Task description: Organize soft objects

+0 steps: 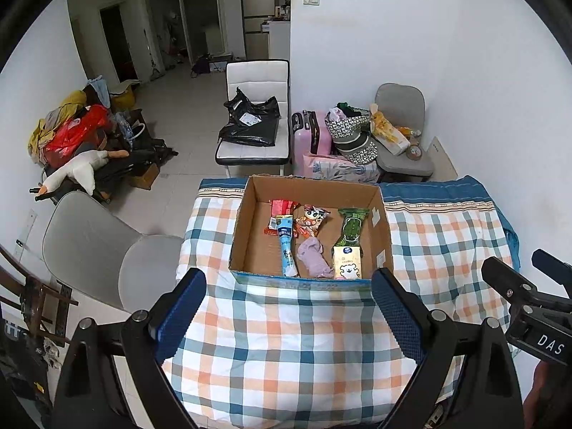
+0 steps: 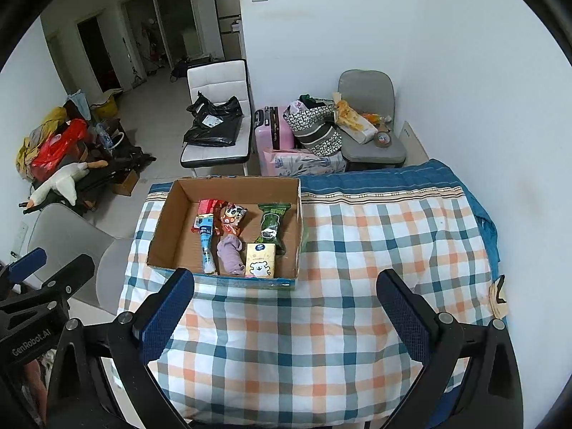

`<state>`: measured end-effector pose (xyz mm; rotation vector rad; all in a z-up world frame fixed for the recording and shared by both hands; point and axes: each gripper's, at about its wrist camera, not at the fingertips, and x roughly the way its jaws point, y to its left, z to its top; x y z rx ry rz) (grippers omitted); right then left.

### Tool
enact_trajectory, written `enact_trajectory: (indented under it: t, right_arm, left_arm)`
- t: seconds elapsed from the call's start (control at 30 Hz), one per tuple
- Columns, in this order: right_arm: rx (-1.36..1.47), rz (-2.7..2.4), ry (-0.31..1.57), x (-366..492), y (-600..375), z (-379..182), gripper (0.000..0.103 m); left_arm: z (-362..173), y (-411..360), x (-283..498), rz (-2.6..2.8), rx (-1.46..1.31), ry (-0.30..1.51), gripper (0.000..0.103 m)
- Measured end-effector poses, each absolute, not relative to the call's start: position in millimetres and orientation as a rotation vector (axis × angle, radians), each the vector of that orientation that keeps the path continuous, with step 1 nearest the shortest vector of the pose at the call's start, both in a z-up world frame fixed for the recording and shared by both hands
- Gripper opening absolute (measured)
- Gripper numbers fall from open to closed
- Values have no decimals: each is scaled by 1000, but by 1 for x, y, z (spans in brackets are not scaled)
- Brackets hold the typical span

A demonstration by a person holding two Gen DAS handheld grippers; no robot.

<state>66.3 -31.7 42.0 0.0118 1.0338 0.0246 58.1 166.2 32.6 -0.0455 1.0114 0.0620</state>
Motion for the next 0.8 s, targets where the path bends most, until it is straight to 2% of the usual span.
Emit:
enact_trajectory:
  t: [0.8]
  right_arm:
    - [11, 24, 1027, 60, -30, 46, 103]
  left_arm:
    - [38, 163, 52, 60, -45, 1007, 95]
